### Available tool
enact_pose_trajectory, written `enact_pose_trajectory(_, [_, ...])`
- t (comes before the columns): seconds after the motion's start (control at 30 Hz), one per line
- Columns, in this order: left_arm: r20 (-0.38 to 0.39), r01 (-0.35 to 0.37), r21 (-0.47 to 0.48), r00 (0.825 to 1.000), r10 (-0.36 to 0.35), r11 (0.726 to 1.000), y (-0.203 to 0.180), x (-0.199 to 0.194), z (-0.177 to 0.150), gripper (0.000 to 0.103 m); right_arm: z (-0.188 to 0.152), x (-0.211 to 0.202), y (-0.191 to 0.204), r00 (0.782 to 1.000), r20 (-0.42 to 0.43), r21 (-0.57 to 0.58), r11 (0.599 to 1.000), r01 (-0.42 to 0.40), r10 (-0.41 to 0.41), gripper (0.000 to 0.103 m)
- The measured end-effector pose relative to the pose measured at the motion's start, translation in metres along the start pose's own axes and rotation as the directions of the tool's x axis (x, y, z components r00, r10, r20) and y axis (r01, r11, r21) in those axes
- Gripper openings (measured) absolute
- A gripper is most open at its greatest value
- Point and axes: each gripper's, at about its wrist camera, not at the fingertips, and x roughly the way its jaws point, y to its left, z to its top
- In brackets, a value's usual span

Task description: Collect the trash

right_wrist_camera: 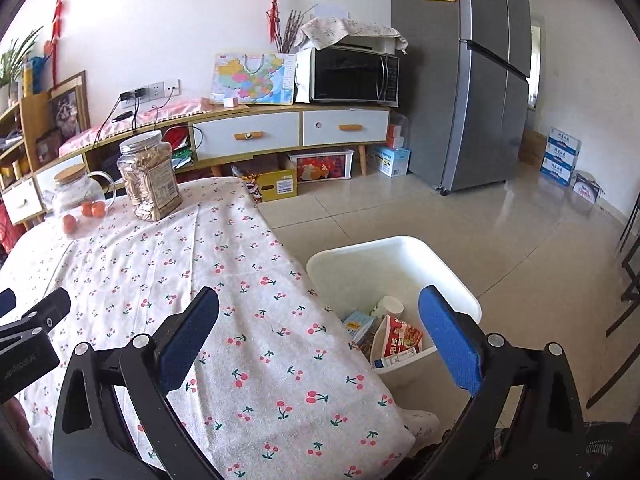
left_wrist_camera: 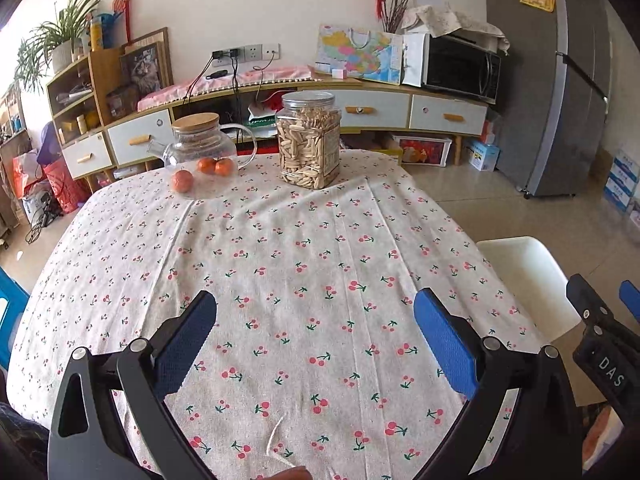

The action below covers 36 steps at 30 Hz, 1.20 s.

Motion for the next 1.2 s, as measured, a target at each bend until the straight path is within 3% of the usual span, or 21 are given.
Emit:
enact_pose_trajectory(0.53, [-0.041,-0.005,-0.022,0.999,0.004,1.0,0.022,0.018,-0.012,0.096,-0.003,0.004,0.038,0.999,0.016,-0.066,0.997,-0.034,0.035,0.096])
enact_pose_trajectory(0.77, [-0.04,-0.033,-0.013,0.999,0.032,0.999,0.02,0.02,-0.013,0.096,-0.003,0.001,0.039,0.999,0.014,-0.066,0.997,-0.048,0.049,0.096])
enact_pose_trajectory(1.2, [-0.027,-0.022,-0.02,0.999,0.022,1.0,0.021,0.015,-0.011,0.096,-0.004,0.009,0.04,0.999,-0.025,-0.069,0.997,-0.044,0.042,0.096])
